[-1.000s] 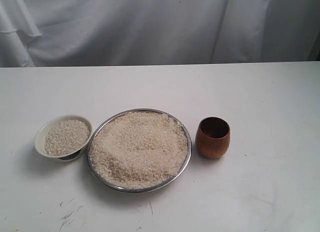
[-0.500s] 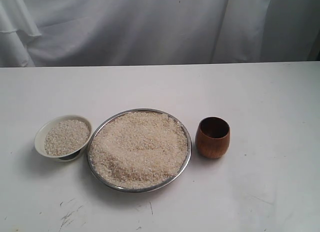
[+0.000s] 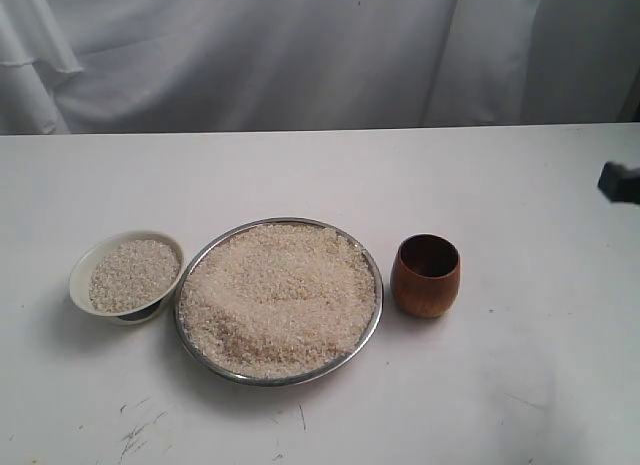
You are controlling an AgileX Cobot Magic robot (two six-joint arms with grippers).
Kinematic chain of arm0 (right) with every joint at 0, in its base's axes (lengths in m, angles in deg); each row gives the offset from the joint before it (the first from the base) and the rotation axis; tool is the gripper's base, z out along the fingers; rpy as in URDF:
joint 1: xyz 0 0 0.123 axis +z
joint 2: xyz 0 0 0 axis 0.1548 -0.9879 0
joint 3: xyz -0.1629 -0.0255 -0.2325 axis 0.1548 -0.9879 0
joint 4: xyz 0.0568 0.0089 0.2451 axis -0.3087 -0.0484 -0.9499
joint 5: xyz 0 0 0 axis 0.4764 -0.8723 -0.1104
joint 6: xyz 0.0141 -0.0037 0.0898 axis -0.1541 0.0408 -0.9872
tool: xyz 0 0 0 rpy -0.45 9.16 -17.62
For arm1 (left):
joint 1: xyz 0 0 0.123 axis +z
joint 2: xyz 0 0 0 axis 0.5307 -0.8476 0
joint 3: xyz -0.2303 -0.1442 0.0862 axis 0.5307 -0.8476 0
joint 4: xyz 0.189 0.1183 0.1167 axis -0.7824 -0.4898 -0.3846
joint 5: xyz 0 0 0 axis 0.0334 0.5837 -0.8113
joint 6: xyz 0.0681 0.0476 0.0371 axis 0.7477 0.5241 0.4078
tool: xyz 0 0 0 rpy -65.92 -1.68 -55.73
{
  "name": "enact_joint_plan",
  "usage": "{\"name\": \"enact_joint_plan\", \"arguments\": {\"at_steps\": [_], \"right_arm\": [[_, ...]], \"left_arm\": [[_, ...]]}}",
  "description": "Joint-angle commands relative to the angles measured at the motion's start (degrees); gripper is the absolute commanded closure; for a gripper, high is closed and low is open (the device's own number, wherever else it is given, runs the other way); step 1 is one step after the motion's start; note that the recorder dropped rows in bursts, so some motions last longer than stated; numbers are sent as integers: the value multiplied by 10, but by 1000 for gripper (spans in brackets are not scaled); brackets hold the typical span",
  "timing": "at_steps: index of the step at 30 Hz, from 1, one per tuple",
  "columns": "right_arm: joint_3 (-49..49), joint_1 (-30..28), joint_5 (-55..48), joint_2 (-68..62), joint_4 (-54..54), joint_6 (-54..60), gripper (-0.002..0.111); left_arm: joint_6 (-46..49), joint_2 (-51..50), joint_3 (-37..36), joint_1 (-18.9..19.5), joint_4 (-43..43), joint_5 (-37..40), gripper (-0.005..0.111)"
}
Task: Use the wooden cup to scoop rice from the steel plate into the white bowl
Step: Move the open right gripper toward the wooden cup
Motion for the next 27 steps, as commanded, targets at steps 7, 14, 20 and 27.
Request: {"name": "enact_joint_plan", "arguments": {"at_steps": [7,14,20,27], "right_arm": [[-20,4,31,-93,-1,1,108],[-20,4,10,-94,0,-45,108],[-20,4,14,-95,21,-122,82],[-20,4,17,-95,3,-154,25]], "left_arm": [[0,-4,2,-4,1,-6,107],[0,-4,2,-4,1,-6,107],[-1,-4,2,-4,1,-6,107],[-1,-4,2,-4,1,-6,107]]}}
